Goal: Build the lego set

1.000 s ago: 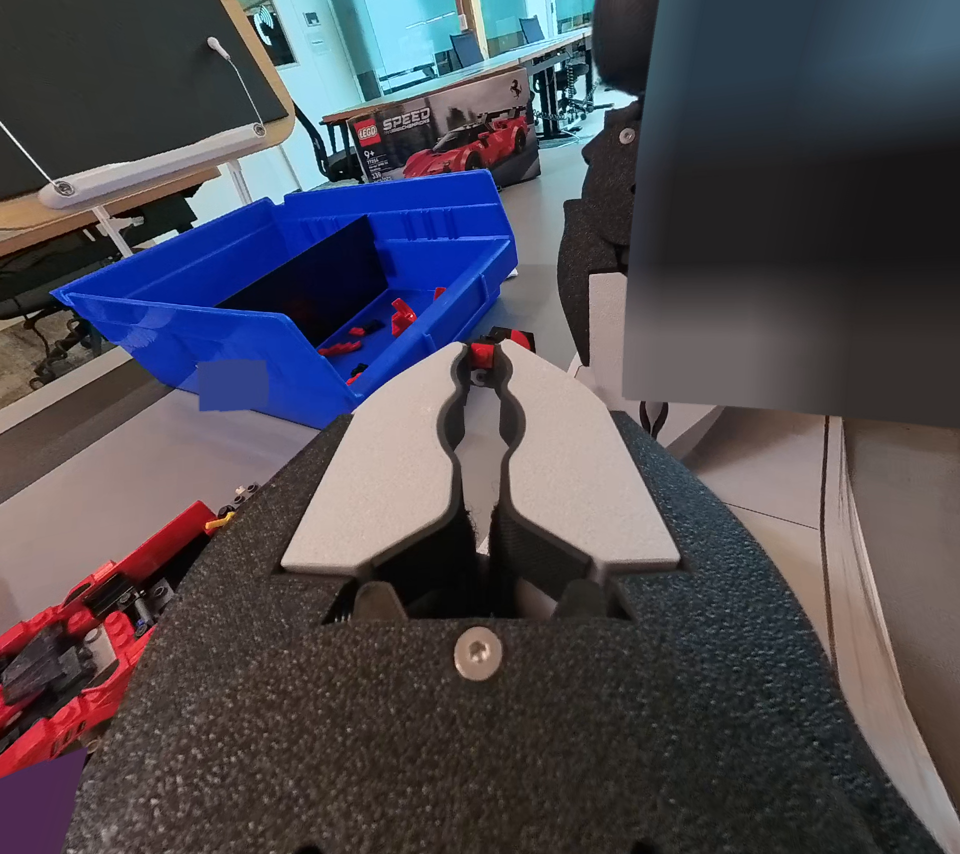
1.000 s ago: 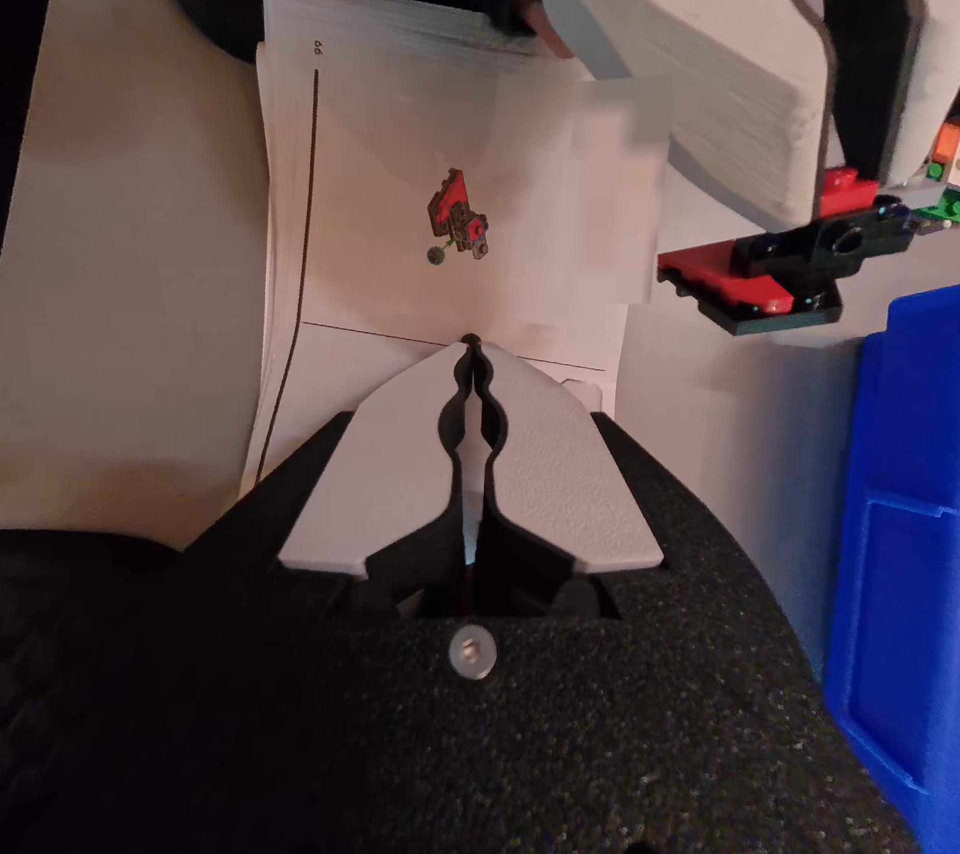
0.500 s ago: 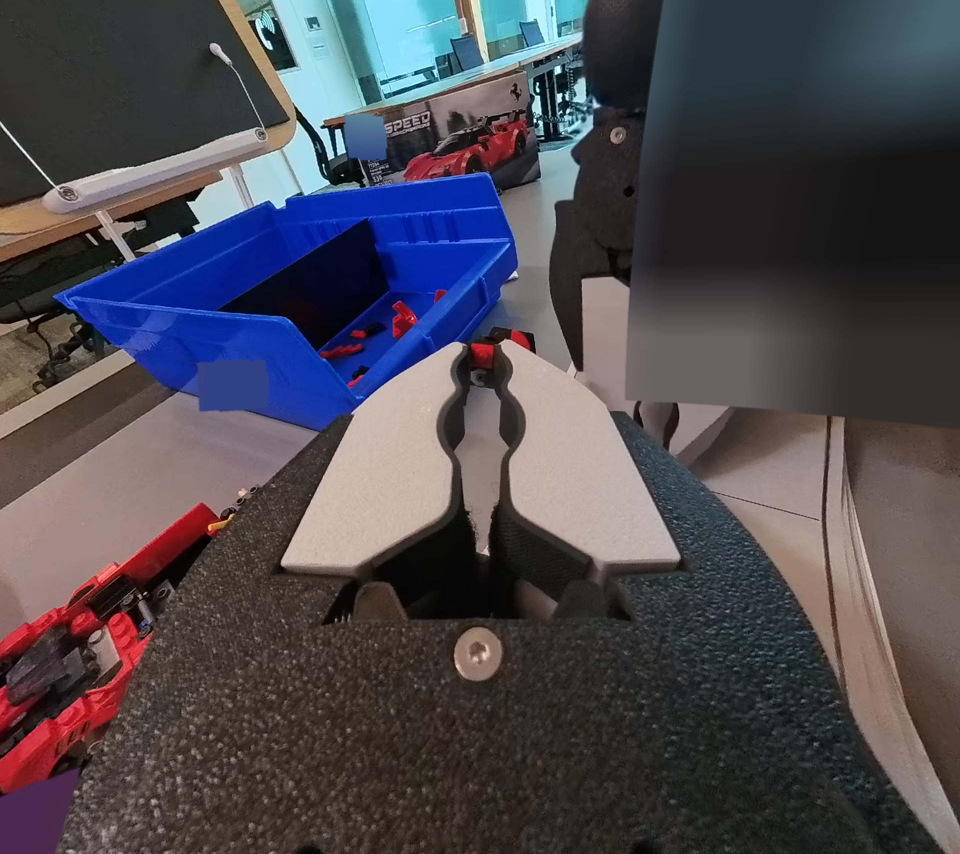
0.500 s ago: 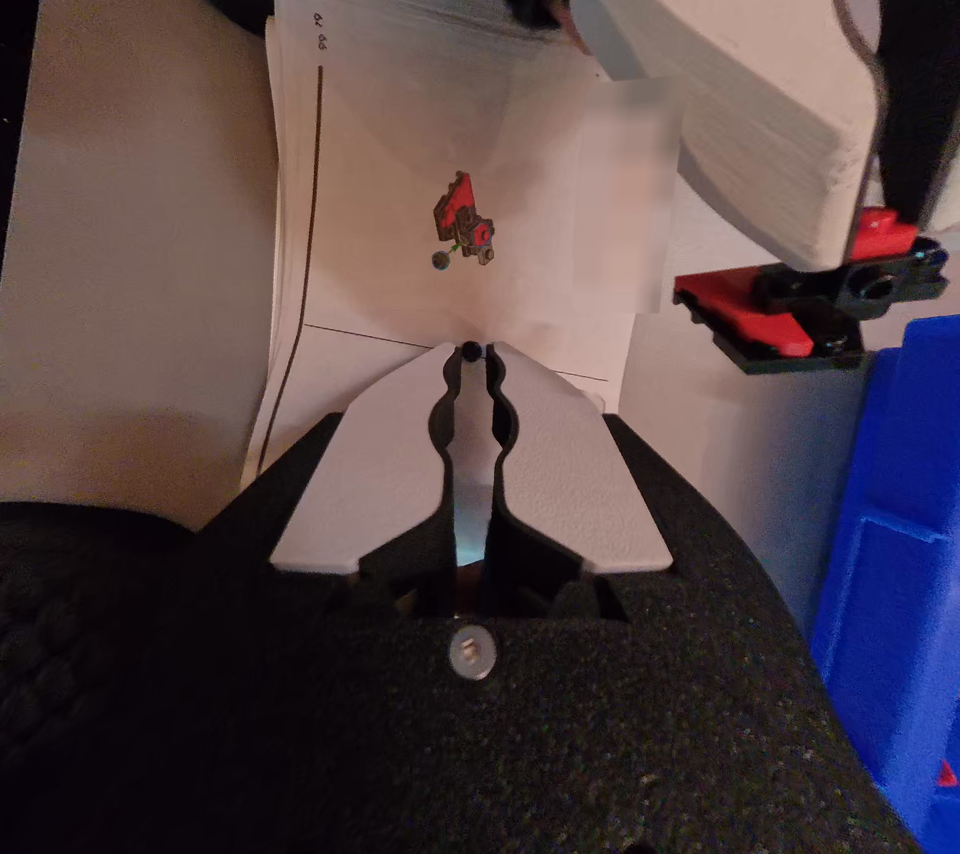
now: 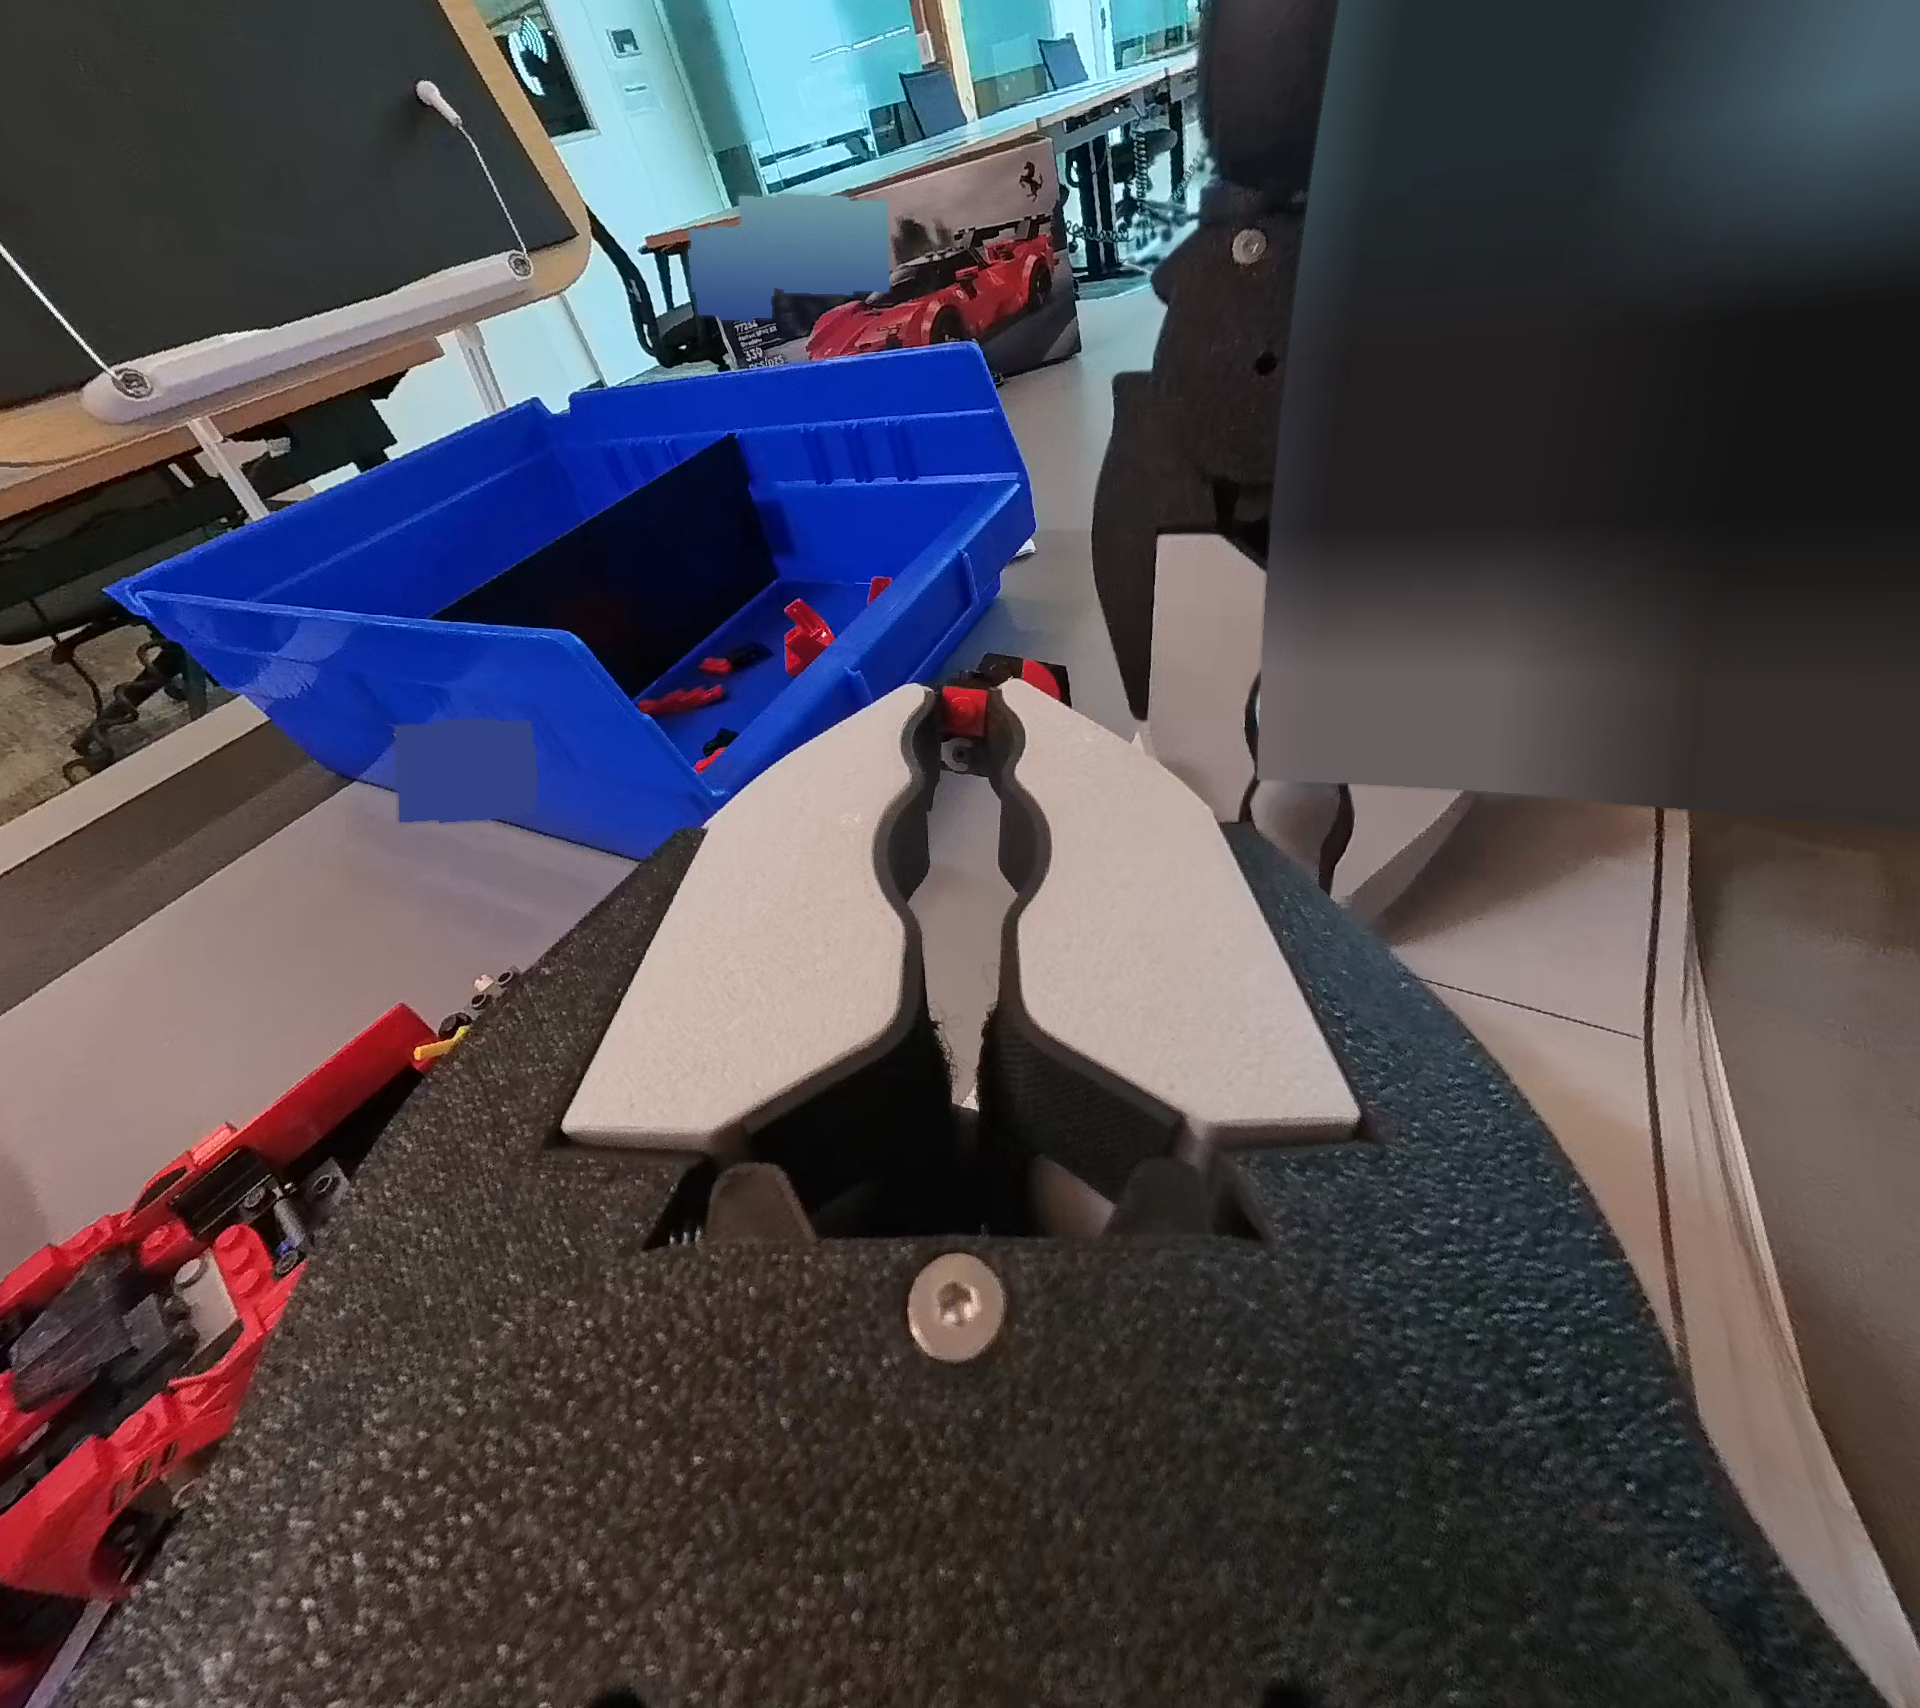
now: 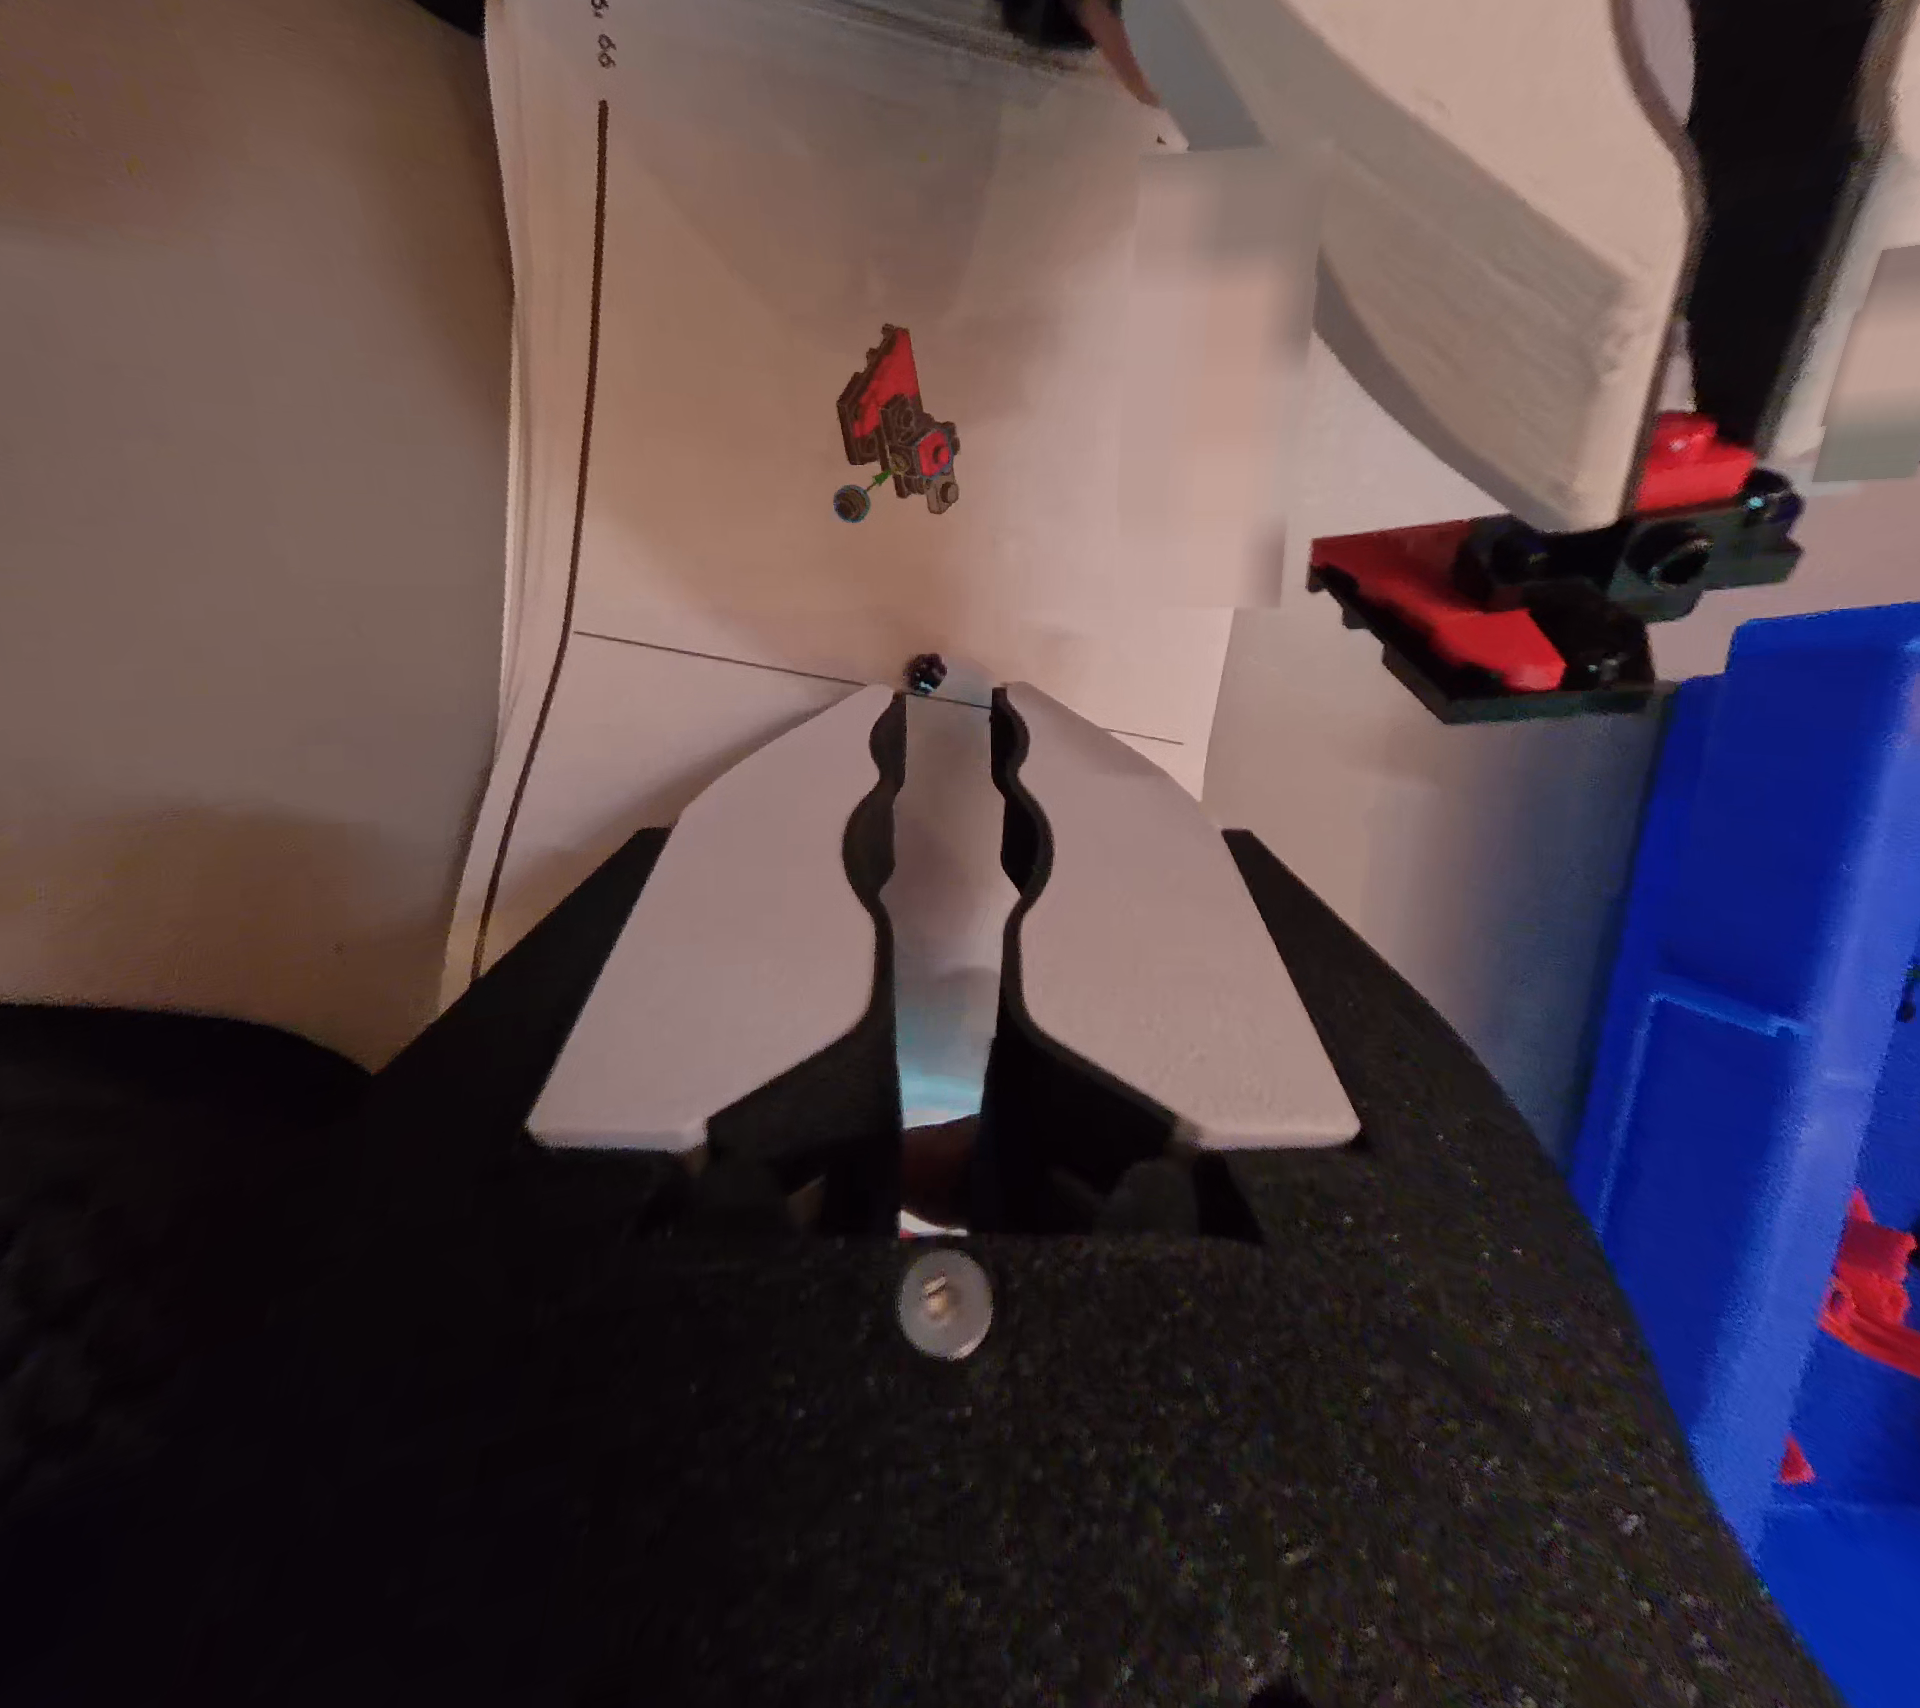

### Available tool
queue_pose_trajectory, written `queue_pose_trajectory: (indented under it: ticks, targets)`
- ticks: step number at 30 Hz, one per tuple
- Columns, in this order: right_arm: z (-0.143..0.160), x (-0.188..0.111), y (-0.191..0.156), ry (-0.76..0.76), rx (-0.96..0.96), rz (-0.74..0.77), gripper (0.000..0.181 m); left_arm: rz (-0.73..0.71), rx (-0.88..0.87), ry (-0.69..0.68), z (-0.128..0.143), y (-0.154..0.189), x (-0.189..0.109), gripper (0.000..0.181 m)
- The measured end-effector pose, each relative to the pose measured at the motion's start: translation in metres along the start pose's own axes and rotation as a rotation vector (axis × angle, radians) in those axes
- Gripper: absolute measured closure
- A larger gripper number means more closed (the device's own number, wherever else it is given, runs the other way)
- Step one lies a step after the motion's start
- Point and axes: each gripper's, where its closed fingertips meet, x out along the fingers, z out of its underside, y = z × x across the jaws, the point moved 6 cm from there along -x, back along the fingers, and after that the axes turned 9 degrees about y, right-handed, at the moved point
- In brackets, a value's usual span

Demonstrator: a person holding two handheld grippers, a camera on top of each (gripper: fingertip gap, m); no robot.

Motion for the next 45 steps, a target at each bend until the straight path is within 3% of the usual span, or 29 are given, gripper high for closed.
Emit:
queue_pose_trajectory:
  ticks: [10, 24, 32, 37, 45]
  targets:
    - [-0.003, 0.004, -0.001, 0.057, -0.003, -0.008, 0.18, 0.001, 0.001, -0.002, 0.0, 0.0, 0.0, 0.174]
    - [0.004, -0.003, 0.011, 0.165, 0.131, -0.022, 0.174, -0.003, -0.008, -0.004, 0.001, -0.001, 0.0, 0.174]
    - [0.004, -0.011, 0.006, 0.095, 0.053, -0.005, 0.173, -0.004, -0.006, -0.006, 0.002, -0.001, 0.0, 0.174]
    - [0.001, -0.009, 0.003, 0.13, 0.048, -0.023, 0.169, -0.002, -0.004, -0.004, 0.001, -0.001, 0.0, 0.174]
    - [-0.013, 0.004, 0.017, 0.194, 0.048, 0.153, 0.164, -0.045, 0.005, 0.012, -0.001, -0.005, -0.002, 0.174]
